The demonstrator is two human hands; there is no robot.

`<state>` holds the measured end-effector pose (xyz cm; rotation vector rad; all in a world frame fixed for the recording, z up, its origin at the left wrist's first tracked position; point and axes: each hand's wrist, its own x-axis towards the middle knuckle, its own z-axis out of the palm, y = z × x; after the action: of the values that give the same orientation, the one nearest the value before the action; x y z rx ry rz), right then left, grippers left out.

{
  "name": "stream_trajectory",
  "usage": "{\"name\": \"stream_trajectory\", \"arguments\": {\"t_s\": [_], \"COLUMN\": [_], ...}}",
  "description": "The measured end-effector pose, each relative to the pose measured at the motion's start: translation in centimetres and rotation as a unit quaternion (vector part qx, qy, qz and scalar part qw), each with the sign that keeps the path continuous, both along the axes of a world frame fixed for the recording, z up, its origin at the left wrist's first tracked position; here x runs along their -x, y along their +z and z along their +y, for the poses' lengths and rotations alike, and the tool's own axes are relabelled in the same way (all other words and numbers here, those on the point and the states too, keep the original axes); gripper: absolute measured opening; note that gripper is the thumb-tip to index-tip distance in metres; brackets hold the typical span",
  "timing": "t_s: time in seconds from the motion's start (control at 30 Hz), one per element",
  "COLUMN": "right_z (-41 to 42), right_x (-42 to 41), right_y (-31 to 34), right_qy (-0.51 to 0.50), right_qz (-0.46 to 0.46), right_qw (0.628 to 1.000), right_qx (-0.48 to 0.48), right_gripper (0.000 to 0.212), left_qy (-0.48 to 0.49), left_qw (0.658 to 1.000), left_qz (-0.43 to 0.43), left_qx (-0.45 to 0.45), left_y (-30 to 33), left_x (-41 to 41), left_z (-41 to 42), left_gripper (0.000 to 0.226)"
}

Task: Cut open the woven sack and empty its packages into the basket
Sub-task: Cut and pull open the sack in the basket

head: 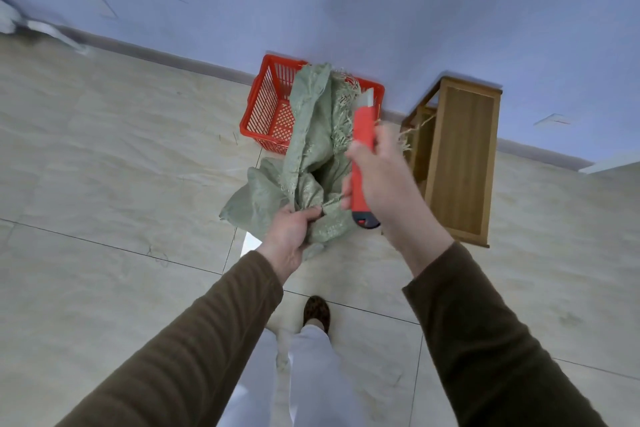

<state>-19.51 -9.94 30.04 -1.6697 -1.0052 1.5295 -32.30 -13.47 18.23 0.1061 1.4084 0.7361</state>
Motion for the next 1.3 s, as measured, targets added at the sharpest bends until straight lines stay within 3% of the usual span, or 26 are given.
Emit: {"name": "stream_trajectory", "arguments": {"t_s": [0.07, 0.13, 0.23, 0.3, 0.4, 0.6, 0.77, 1.03, 1.1, 1.17, 1.2, 1.3], "right_z": [-0.4, -0.9, -2.1, -2.9, -3.8, -4.8, -5.2, -6.5, -5.9, -5.0, -4.6, -4.1], "right_x": [1.4, 2.0, 1.8, 1.5, 0.8, -0.4, -0.8, 0.1, 0.5, 1.1, 1.3, 1.0], "right_y": [-1.0, -2.6, -5.1, -6.3, -7.0, -6.0, -4.8, -5.8, -6.1, -6.8, -7.3, -8.7], "right_qy": [0.062, 0.108, 0.111, 0.095, 0.053, -0.022, 0.037, 0.035, 0.043, 0.082, 0.11, 0.132], "right_qz": [0.021, -0.035, -0.082, -0.086, -0.04, 0.055, 0.055, -0.086, -0.122, -0.158, -0.195, -0.285], "right_qw": [0.996, 0.992, 0.988, 0.985, 0.984, 0.988, 0.987, 0.995, 0.991, 0.982, 0.971, 0.946], "right_qx": [0.055, 0.059, 0.075, 0.117, 0.166, 0.142, 0.146, 0.043, 0.022, 0.06, 0.08, 0.086], "right_gripper": [0.022, 0.024, 0.023, 0.032, 0.026, 0.021, 0.025, 0.002, 0.026, 0.056, 0.06, 0.019], "left_qy": [-0.011, -0.021, 0.003, 0.027, 0.037, 0.045, 0.045, 0.019, 0.003, -0.016, -0.022, -0.028], "left_qw": [1.0, 0.999, 0.999, 0.999, 0.998, 0.998, 0.999, 0.999, 0.998, 0.997, 0.996, 0.994], "left_qz": [0.002, 0.004, -0.002, -0.011, -0.023, -0.021, -0.013, 0.021, 0.038, 0.06, 0.068, 0.07], "left_qx": [-0.014, -0.029, -0.032, -0.029, -0.034, -0.027, -0.027, -0.045, -0.048, -0.05, -0.054, -0.075], "left_y": [0.0, -0.1, 0.0, -0.1, -0.3, -0.6, -0.5, -0.5, -0.5, -0.6, -0.7, -0.8], "left_x": [0.1, 0.3, 0.6, 0.7, 0.7, 0.9, 1.0, 0.9, 0.9, 0.8, 0.7, 0.8], "left_z": [-0.2, -0.4, -0.5, -0.4, -0.6, -0.8, -0.4, -0.5, -0.6, -0.8, -0.8, -0.7], "left_gripper": [0.012, 0.022, 0.009, 0.018, 0.023, 0.032, 0.03, 0.026, 0.021, 0.026, 0.031, 0.033]}}
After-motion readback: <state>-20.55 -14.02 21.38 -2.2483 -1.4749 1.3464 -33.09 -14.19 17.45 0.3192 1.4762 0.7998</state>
